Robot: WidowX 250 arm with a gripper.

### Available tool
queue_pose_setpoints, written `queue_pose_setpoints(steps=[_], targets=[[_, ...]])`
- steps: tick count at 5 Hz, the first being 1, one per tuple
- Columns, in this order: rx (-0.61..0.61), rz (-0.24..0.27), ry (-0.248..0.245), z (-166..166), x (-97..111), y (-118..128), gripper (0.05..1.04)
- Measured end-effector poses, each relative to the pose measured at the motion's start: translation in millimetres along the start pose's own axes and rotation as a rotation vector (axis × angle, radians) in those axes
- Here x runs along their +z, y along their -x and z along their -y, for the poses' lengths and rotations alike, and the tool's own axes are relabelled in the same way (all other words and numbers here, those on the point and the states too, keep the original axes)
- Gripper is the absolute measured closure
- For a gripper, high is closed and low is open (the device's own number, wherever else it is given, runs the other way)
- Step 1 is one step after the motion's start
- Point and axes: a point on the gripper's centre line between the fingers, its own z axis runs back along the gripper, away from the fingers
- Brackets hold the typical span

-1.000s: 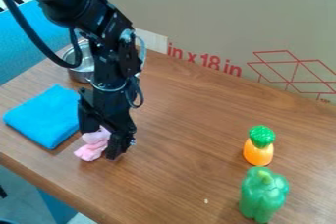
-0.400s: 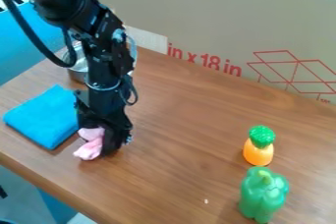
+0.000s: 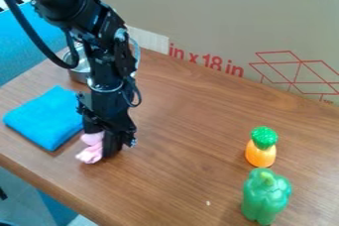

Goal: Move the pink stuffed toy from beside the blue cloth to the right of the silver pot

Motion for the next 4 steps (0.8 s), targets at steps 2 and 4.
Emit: queue_pose_setpoints(steps=[2,4], targets=[[-0.013,0.137,0.023,15.4,40.1,-67.9,0.600],[-0.006,0.099,0.016,16.0,22.5,-108.6,0.600]])
